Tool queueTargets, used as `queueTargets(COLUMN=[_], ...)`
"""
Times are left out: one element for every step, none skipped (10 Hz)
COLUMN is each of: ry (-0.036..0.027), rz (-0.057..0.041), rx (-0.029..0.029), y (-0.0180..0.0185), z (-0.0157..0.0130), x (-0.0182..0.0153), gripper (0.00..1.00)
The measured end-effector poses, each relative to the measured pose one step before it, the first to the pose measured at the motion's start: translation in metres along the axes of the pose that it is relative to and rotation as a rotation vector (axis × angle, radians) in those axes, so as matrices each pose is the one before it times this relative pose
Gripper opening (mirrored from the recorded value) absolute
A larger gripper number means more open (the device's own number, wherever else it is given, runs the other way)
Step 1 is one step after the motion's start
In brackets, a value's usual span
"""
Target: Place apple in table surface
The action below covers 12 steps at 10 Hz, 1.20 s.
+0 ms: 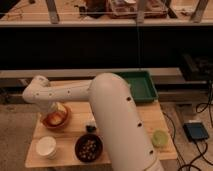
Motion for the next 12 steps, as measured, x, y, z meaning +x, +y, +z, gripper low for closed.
queueTargets(ry=[-0.00429, -0.00158, -0.00107, -0.00223, -0.00073, -0.00056, -0.00344, -0.00229, -0.00252, -0.00262, -0.00275, 0.00096], rz=[-0.00029, -0.00045, -0.00025, 0.00079, 0.00151, 0.00313, 0.00141, 0.00084, -0.00053, 0.001, 0.00597, 0.00626], rx=[-0.00021, -0.00004, 0.00387, -0.00073, 0.00437, 0.00816, 0.00827, 0.00622, 0.00427, 0.00896, 0.02392, 0.01249], y=[0.00005, -0.00009, -0.00134, 0.0005, 0.00196, 0.00121, -0.00071, -0.00108, -0.00109, -0.00096, 0.00121, 0.00103], z=[0.00197, 0.00096, 0.00046, 0.00078, 0.00084, 0.00019, 0.00097, 0.00071, 0.00078, 0.0009, 0.001, 0.0], x=[-0.00131, -0.00059, -0.00033, -0.00026, 0.0005, 0.00026, -0.00052, -0.00028, -0.00064, -0.00069, -0.00071, 0.00044], gripper=[0.77, 0.71, 0.62, 0.56, 0.56, 0.56, 0.56, 0.56, 0.56, 0.56, 0.56, 0.56])
